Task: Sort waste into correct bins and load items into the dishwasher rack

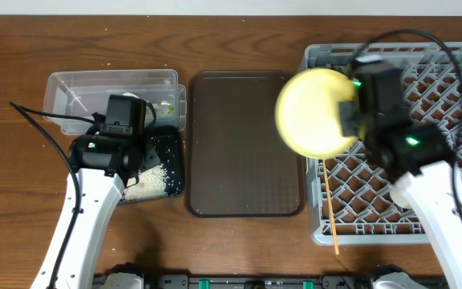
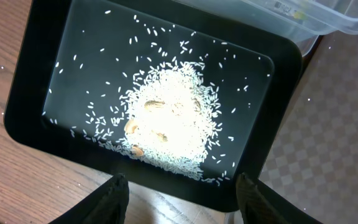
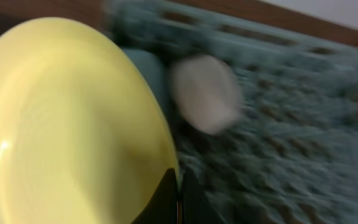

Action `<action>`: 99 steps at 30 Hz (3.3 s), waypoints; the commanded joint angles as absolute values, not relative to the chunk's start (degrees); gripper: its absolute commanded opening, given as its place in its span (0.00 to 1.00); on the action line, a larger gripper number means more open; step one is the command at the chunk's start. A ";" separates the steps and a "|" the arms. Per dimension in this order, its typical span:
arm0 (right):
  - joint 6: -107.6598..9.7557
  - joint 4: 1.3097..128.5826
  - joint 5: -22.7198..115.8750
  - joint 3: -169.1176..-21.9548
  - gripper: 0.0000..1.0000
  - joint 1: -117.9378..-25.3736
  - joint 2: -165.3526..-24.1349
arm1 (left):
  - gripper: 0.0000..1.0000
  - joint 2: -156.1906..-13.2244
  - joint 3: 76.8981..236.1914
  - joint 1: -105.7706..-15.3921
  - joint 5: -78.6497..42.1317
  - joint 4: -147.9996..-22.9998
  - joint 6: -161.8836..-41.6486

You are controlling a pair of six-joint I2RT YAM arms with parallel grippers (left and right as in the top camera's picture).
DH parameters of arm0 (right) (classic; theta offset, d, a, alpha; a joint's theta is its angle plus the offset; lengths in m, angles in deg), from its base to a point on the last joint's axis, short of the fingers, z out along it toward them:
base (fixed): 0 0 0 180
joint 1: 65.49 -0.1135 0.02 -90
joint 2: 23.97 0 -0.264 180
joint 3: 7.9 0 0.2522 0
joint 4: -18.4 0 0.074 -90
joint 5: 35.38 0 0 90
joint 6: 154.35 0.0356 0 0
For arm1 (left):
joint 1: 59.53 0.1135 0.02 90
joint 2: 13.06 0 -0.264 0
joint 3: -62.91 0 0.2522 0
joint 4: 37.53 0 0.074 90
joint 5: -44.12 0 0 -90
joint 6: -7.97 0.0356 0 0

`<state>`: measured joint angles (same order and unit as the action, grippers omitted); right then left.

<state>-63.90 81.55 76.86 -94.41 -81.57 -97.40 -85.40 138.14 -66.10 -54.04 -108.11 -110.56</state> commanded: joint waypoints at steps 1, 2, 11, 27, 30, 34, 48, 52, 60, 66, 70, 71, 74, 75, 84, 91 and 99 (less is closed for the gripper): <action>-72.89 84.63 91.72 -94.74 0.01 -79.19 -95.28 | 0.59 -85.85 137.92 -65.97 -55.37 -108.22 -110.85; -74.09 85.81 95.44 -94.74 0.01 -78.86 -95.06 | 0.59 -85.85 137.92 -65.97 -55.39 -108.18 -110.85; -75.68 88.52 101.32 -94.17 0.01 -78.68 -97.27 | 0.59 -85.85 137.92 -65.97 -55.37 -108.00 -110.85; -66.53 83.82 75.44 -93.86 0.50 -79.05 -103.34 | 0.59 -85.85 137.92 -65.97 -55.37 -108.05 -110.85; -66.46 83.23 73.01 -93.89 0.57 -78.99 -102.97 | 0.59 -85.85 137.92 -65.97 -55.37 -108.02 -110.85; -62.96 81.15 72.97 -94.04 0.72 -78.05 -100.55 | 0.59 -85.81 137.97 -65.97 -55.37 -108.00 -110.83; -61.41 81.04 39.79 -94.04 0.99 -59.06 -96.37 | 0.79 -86.42 143.45 -66.14 -41.19 -105.60 -92.49; -61.39 87.75 41.30 -94.04 0.99 -56.85 -95.72 | 0.80 -86.29 143.43 -66.12 -40.97 -113.66 -92.12; -61.39 94.31 47.38 -92.95 0.99 -56.56 -91.34 | 0.80 -79.89 139.45 -66.14 -40.95 -116.61 -92.09; -61.89 87.97 47.29 -85.49 0.99 -57.02 -79.94 | 0.80 -63.04 129.81 -66.14 -41.01 -107.61 -92.12; -61.78 81.92 47.31 -77.30 0.99 -57.31 -70.52 | 0.88 -50.88 122.73 -66.14 -41.14 -102.91 -92.58; -61.76 81.07 47.29 -75.20 0.99 -57.31 -68.26 | 0.88 -48.85 121.68 -66.14 -41.14 -102.38 -92.58; -61.30 80.91 47.03 -70.81 0.99 -57.31 -63.72 | 0.89 -44.06 119.93 -66.14 -41.12 -101.68 -92.58; -61.13 81.37 46.83 -69.69 0.99 -57.31 -62.62 | 0.90 -43.10 119.93 -66.14 -41.12 -101.82 -92.55; -61.17 84.69 46.68 -67.77 0.99 -57.31 -61.12 | 0.91 -41.79 119.93 -66.14 -41.14 -101.95 -92.55; -61.19 84.72 46.68 -67.77 0.99 -57.31 -61.14 | 0.91 -41.79 119.93 -66.14 -41.12 -101.95 -92.55; -61.91 85.42 47.48 -67.77 0.99 -57.31 -61.14 | 0.91 -41.79 119.93 -66.14 -41.12 -101.95 -92.55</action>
